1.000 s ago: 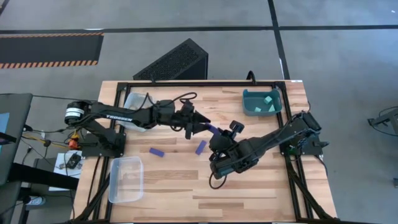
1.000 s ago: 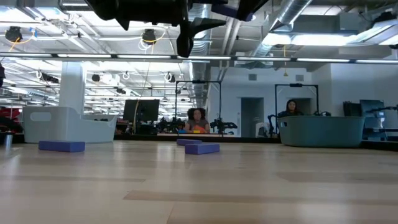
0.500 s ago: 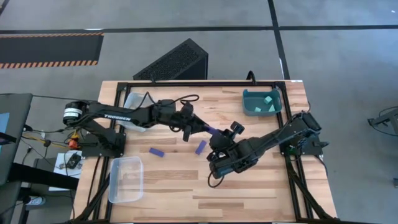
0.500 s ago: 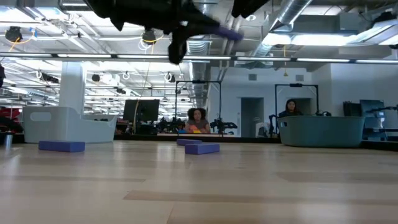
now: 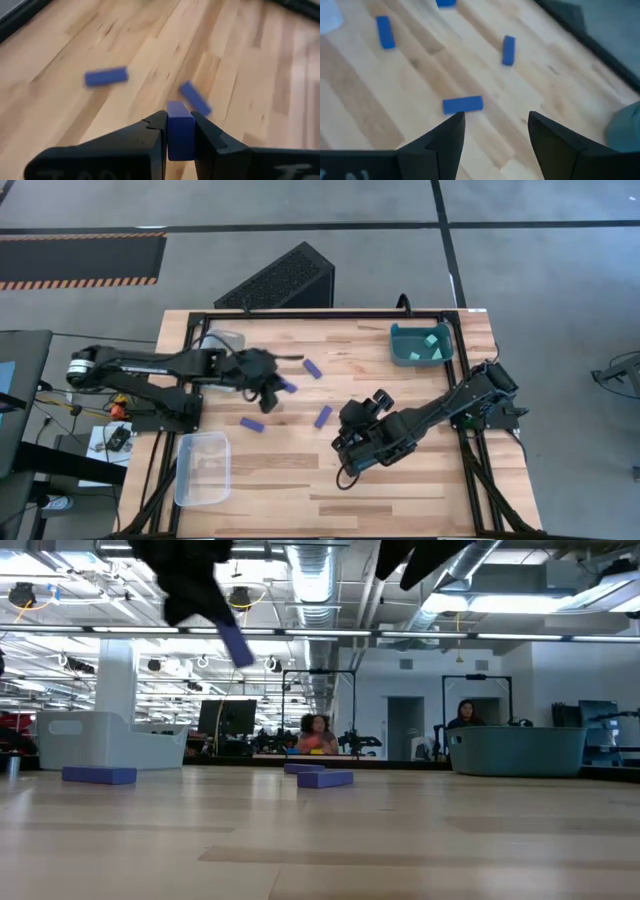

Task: Sort & place blocks by color
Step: Put the blue block into the transparent bin

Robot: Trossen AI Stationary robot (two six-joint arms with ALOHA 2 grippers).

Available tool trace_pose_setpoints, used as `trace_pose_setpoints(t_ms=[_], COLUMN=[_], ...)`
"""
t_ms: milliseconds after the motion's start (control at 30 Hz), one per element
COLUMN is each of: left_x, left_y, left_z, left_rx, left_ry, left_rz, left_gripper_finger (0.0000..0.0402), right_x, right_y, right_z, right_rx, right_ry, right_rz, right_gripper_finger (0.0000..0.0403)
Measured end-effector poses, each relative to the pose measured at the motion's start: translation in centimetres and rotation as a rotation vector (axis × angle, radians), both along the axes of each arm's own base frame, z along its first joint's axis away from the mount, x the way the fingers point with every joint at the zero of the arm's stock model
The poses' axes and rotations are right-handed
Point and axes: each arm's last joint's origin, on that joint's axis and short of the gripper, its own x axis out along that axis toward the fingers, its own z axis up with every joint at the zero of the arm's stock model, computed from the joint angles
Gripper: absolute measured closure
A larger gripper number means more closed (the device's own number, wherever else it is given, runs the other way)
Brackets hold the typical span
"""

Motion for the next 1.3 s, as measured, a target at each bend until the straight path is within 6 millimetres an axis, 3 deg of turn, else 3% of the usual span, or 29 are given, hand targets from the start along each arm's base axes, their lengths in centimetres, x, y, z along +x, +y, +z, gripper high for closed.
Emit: trace_pose_setpoints(t_ms=[233,400,500,700,1000,1167,1300], left_x=[-4.9,-7.3,-8.5,-10.7,-12.7,-13.5,-14.0], left_y=[-2.7,-4.4,-5.7,-7.8,-9.8,-10.4,-11.0], left_z=[1.9,2.7,2.6,1.6,0.9,-1.3,-2.9], left_rx=[-0.012,-0.045,-0.095,-0.169,-0.242,-0.280,-0.340], left_ry=[0.005,-0.005,0.035,0.199,0.293,0.410,0.476], left_rz=[0.034,-0.061,-0.152,-0.209,-0.255,-0.278,-0.273], left_gripper_finger=[0.0371,0.0367,0.0370,0.0367,0.0366,0.0363,0.0362], right_x=[2.8,5.5,6.1,6.5,6.8,7.2,7.9], right_y=[-0.3,-0.9,-1.7,-3.0,-3.6,-4.7,-5.6], right_z=[-1.1,-1.2,-1.0,-0.9,-0.8,-0.9,-2.7], right_rx=[0.191,0.293,0.321,0.323,0.375,0.388,0.414], right_ry=[-0.068,-0.163,-0.197,-0.202,-0.232,-0.246,-0.196], right_rz=[0.160,0.334,0.352,0.326,0.309,0.262,0.215], right_gripper_finger=[0.0163,0.0163,0.0163,0.0163,0.0163,0.0163,0.0163])
